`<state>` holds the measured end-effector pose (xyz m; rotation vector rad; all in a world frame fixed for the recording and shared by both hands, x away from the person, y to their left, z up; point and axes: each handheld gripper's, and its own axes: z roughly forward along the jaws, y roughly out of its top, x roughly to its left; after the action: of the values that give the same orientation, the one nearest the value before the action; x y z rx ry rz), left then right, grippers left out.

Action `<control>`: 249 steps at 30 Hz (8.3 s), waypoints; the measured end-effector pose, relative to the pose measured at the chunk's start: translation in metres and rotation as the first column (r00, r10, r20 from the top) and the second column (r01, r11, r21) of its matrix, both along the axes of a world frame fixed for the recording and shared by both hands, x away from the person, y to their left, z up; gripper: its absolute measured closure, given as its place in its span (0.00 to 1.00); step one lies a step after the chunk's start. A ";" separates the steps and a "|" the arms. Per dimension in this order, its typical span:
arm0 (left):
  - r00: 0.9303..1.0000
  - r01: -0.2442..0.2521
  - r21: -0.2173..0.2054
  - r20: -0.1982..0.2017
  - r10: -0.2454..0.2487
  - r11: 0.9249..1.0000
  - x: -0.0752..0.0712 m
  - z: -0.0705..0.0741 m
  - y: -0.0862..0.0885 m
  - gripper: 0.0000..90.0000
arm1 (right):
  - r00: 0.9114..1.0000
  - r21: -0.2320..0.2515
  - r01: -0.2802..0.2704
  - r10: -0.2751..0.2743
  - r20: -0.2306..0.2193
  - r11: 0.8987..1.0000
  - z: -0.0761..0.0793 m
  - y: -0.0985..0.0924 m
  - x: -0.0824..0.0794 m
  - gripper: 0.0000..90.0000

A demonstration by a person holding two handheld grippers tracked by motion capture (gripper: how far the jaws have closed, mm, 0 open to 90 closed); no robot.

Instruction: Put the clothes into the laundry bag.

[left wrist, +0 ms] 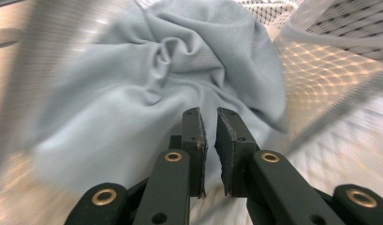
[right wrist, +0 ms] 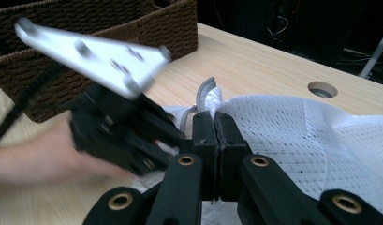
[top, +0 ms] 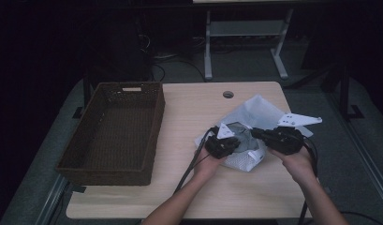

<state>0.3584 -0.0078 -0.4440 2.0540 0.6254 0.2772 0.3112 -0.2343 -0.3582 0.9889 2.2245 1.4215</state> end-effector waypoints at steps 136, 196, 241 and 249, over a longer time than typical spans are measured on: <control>0.996 0.081 0.099 0.017 -0.083 0.992 -0.023 0.054 0.085 0.84 | 0.992 -0.129 -0.125 0.119 -0.051 0.984 -0.010 -0.002 0.030 0.97; 0.991 0.046 0.128 -0.127 -0.030 0.991 -0.041 0.003 0.103 0.27 | 0.969 -0.200 -0.113 0.063 -0.240 0.973 -0.083 -0.024 0.001 0.37; 0.994 -0.043 0.151 -0.090 0.057 0.988 -0.115 -0.012 0.154 0.14 | 0.984 -0.180 0.110 -0.133 -0.120 0.978 -0.108 -0.064 -0.087 0.14; 0.995 -0.028 0.147 -0.091 0.042 0.989 -0.112 -0.015 0.156 0.14 | 0.990 -0.191 0.078 -0.099 -0.105 0.979 -0.108 -0.061 -0.086 0.15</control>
<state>0.2467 0.1482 -0.4585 2.2083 0.7176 0.2547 0.2256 -0.2953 -0.4658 1.1134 2.3125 1.1213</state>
